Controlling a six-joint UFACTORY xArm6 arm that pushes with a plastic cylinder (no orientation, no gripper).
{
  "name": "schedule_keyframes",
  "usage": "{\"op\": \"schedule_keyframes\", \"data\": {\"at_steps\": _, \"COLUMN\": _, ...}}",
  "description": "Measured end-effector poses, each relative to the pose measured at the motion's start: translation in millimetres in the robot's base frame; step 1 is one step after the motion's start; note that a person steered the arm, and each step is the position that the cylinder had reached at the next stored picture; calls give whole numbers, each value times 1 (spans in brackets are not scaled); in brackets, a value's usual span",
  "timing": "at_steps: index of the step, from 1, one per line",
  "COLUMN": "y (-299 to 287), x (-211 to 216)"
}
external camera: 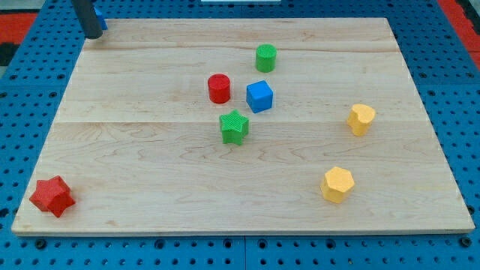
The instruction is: Move your arm closer to the red circle
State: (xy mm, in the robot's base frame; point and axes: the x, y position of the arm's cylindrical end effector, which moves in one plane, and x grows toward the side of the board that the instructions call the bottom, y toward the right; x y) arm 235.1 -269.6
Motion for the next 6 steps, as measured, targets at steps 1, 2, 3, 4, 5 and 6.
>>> {"op": "schedule_keyframes", "data": {"at_steps": 1, "y": 6, "x": 0}}
{"op": "schedule_keyframes", "data": {"at_steps": 2, "y": 7, "x": 0}}
{"op": "schedule_keyframes", "data": {"at_steps": 3, "y": 18, "x": 1}}
{"op": "schedule_keyframes", "data": {"at_steps": 4, "y": 81, "x": 23}}
{"op": "schedule_keyframes", "data": {"at_steps": 5, "y": 146, "x": 68}}
{"op": "schedule_keyframes", "data": {"at_steps": 6, "y": 206, "x": 101}}
